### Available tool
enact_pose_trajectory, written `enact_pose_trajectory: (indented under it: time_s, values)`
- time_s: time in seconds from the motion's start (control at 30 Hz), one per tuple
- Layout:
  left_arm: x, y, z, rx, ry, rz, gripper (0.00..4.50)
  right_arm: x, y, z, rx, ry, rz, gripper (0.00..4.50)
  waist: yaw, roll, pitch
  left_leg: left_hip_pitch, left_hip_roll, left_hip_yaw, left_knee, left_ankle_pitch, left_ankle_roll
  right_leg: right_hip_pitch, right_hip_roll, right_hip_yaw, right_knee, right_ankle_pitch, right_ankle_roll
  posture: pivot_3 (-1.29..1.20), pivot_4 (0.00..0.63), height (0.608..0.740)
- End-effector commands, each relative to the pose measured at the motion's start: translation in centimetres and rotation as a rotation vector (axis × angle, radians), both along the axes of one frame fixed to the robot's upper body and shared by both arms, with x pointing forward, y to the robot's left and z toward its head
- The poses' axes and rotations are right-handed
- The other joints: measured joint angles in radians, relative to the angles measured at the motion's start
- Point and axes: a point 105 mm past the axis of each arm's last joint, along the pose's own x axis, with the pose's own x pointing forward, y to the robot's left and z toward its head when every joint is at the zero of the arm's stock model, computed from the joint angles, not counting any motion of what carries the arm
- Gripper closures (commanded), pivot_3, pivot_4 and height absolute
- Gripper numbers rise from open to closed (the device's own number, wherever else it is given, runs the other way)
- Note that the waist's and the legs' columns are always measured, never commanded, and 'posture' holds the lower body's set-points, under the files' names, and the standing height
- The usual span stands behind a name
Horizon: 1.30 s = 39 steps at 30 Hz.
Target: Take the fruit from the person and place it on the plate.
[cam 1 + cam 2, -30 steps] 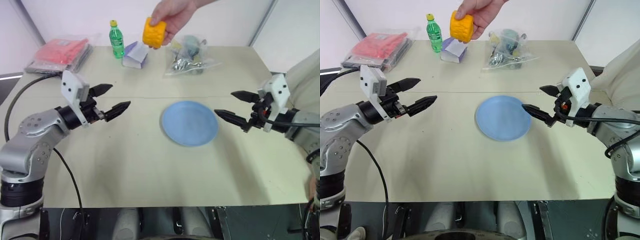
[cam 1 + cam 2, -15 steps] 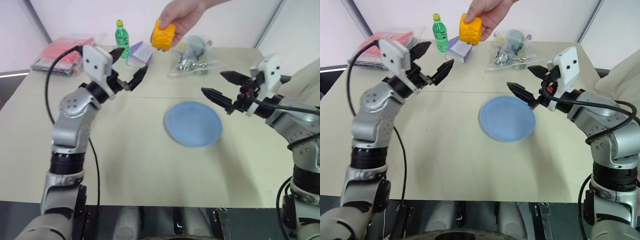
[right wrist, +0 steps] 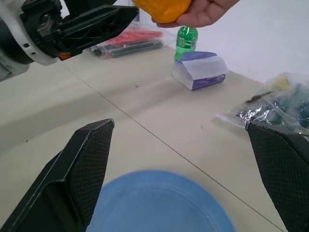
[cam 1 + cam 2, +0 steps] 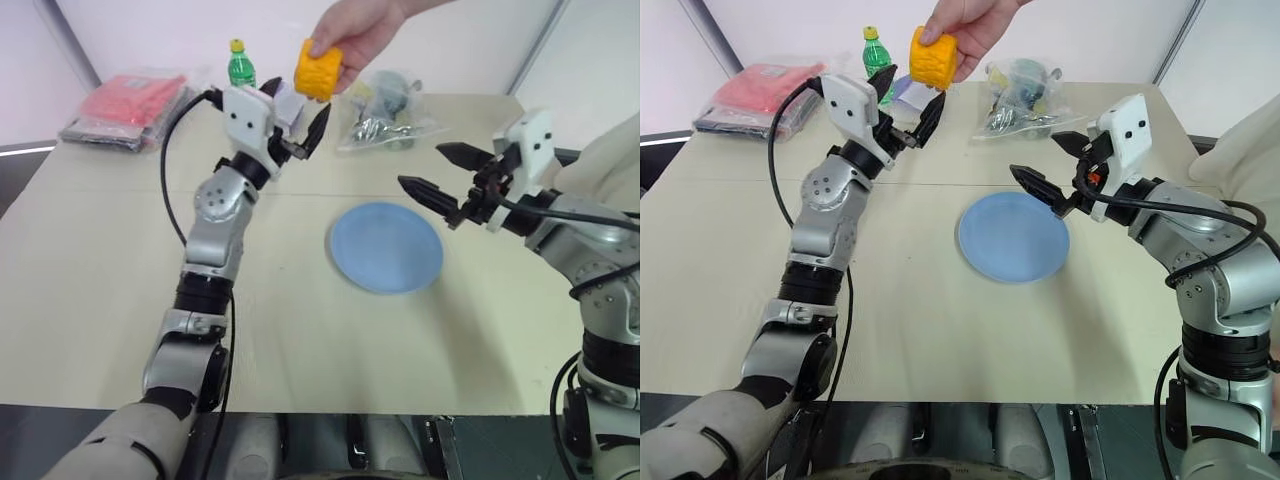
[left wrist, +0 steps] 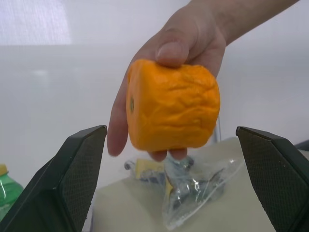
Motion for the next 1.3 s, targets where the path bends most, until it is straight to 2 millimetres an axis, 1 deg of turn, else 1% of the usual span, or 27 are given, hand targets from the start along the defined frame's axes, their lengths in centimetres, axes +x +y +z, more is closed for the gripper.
enact_pose_trajectory:
  time_s: [0.03,0.4,0.63,0.67,0.7,0.8,0.83,0.87,1.13,1.3]
  values:
    - [-0.2,-0.3,1.9,-0.001,-0.089,0.030,0.00,-0.8,0.3,1.5,-0.008,-0.068,0.015,0.04,0.000,0.000,0.000,0.000,0.000,0.000,0.000,0.000,0.000,0.000,0.000,0.000,0.000,0.000,0.000,0.00,0.150,0.731]
    - [1.4,-0.8,1.6,-0.026,-0.086,0.081,0.00,-0.9,0.3,1.6,-0.016,-0.075,0.008,0.04,0.000,0.000,0.000,0.000,0.000,0.000,0.000,0.000,0.000,0.000,0.000,0.000,0.000,0.000,0.000,0.00,0.150,0.731]
    - [2.0,-0.8,1.6,-0.035,-0.089,0.092,0.00,-0.9,0.2,1.6,-0.020,-0.077,0.001,0.04,0.000,0.000,0.000,0.000,0.000,0.000,0.000,0.000,0.000,0.000,0.000,0.000,0.000,0.000,0.000,0.00,0.150,0.731]
    - [2.0,-0.8,1.6,-0.037,-0.088,0.093,0.41,-0.9,0.2,1.5,-0.023,-0.078,0.000,0.00,0.000,0.000,0.000,0.000,0.000,0.000,0.000,0.000,0.000,0.000,0.000,0.000,0.000,0.000,0.000,0.00,0.150,0.731]
    - [2.1,-0.8,1.6,-0.038,-0.088,0.092,0.66,-0.9,0.2,1.5,-0.024,-0.078,-0.001,0.00,0.000,0.000,0.000,0.000,0.000,0.000,0.000,0.000,0.000,0.000,0.000,0.000,0.000,0.000,0.000,0.00,0.150,0.731]
    - [2.1,-0.8,1.6,-0.045,-0.089,0.090,2.10,-0.9,0.2,1.5,-0.026,-0.077,-0.004,0.00,0.000,0.000,0.000,0.000,0.000,0.000,0.000,0.000,0.000,0.000,0.000,0.000,0.000,0.000,0.000,0.00,0.150,0.731]
    - [2.0,-0.8,1.6,-0.049,-0.089,0.088,2.48,-0.9,0.2,1.5,-0.028,-0.078,-0.004,0.00,0.000,0.000,0.000,0.000,0.000,0.000,0.000,0.000,0.000,0.000,0.000,0.000,0.000,0.000,0.000,0.00,0.150,0.731]
    - [2.0,-0.9,1.6,-0.051,-0.089,0.085,2.55,-0.9,0.2,1.5,-0.027,-0.078,-0.005,0.00,0.000,0.000,0.000,0.000,0.000,0.000,0.000,0.000,0.000,0.000,0.000,0.000,0.000,0.000,0.000,0.00,0.150,0.731]
    - [1.7,-1.3,1.6,-0.050,-0.094,0.063,2.55,-0.9,0.3,1.5,-0.030,-0.077,-0.003,0.00,0.000,0.000,0.000,0.000,0.000,0.000,0.000,0.000,0.000,0.000,0.000,0.000,0.000,0.000,0.000,0.00,0.150,0.731]
    - [1.4,-3.2,-0.3,0.049,0.008,-0.085,2.55,-1.0,0.3,1.4,-0.031,-0.074,-0.008,0.00,0.000,0.000,0.000,0.000,0.000,0.000,0.000,0.000,0.000,0.000,0.000,0.000,0.000,0.000,0.000,0.00,0.150,0.731]
